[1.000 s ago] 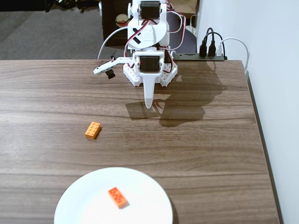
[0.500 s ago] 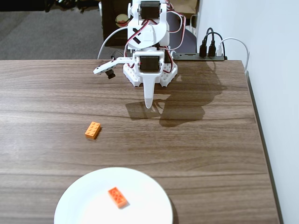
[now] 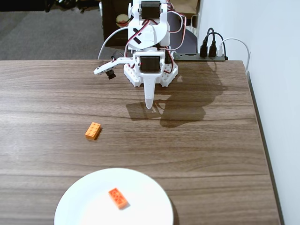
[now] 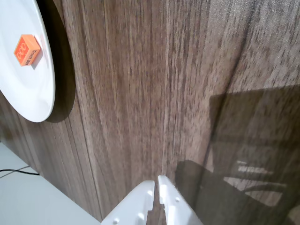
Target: Grasp a lego block and put it on the plate.
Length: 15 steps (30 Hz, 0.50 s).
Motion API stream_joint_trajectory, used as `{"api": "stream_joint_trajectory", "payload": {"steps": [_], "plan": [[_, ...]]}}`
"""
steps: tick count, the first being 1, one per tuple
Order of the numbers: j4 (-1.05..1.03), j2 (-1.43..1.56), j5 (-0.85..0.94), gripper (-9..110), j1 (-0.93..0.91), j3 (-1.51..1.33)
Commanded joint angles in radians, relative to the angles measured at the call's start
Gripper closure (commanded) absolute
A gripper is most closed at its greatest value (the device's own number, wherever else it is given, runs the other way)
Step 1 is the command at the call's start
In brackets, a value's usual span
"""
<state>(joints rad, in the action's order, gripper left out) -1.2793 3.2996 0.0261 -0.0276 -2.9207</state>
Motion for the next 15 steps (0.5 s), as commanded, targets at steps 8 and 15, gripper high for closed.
{"api": "stream_joint_trajectory", "payload": {"steps": [8, 15], "plan": [[0.011, -0.008, -0.003, 101, 0.005, 0.000], [0.035, -0.052, 0.043, 101, -0.012, 0.006]]}}
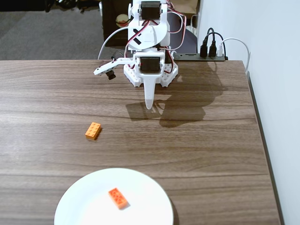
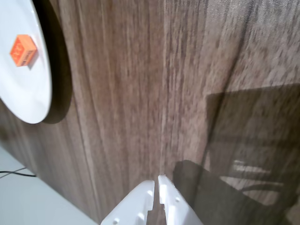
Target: Grasp a lego block and put it on the plate.
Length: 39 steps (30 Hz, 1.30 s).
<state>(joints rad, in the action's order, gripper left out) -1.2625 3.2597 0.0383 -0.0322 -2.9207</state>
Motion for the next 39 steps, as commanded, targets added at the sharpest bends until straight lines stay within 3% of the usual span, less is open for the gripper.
{"api": "stream_joint_trajectory", "payload": {"steps": [1, 15, 33, 39], "plan": [[0.029, -0.026, 0.057, 101, -0.014, 0.008], [0.086, -0.262, 0.187, 101, -0.144, 0.189], [-0.017, -0.607, 0.491, 101, -0.259, 0.505], [-0.071, -0.703, 0.664, 101, -0.296, 0.597]]}}
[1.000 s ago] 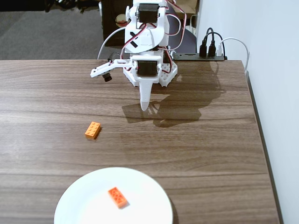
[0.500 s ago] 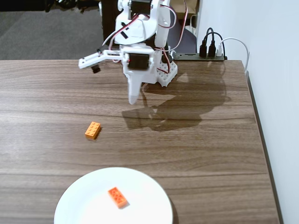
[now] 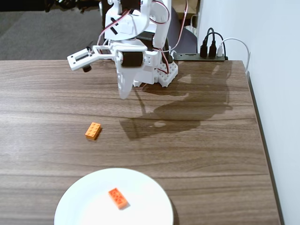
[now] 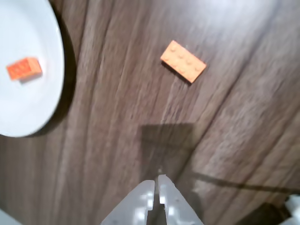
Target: Grasp a lego block and put it on the plate.
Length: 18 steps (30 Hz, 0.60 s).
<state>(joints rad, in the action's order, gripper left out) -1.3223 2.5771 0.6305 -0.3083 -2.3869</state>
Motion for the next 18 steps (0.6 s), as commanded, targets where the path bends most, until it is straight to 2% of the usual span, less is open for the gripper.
{"api": "stream_joint_trajectory", "payload": {"steps": [1, 18], "plan": [[-0.018, -0.032, 0.101, 101, -0.025, 0.077], [-0.141, -0.114, 0.661, 101, -0.195, 0.221]]}}
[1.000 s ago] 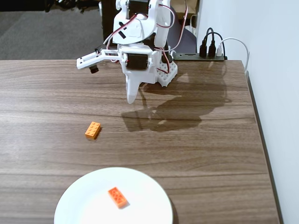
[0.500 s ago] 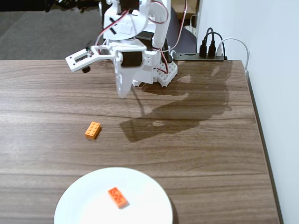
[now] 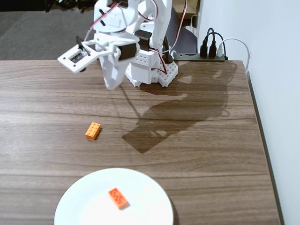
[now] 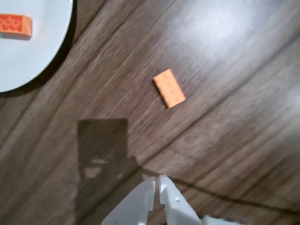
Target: Grasp a lego block and put it on the plate.
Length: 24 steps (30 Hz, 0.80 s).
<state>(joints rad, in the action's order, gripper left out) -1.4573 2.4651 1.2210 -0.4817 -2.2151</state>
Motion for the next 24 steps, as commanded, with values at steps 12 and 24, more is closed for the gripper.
{"api": "stream_joint_trajectory", "payload": {"steps": [12, 24], "plan": [[0.104, -0.049, 0.483, 101, -0.216, 0.046], [0.219, -0.212, 0.732, 101, -0.291, 0.049]]}}
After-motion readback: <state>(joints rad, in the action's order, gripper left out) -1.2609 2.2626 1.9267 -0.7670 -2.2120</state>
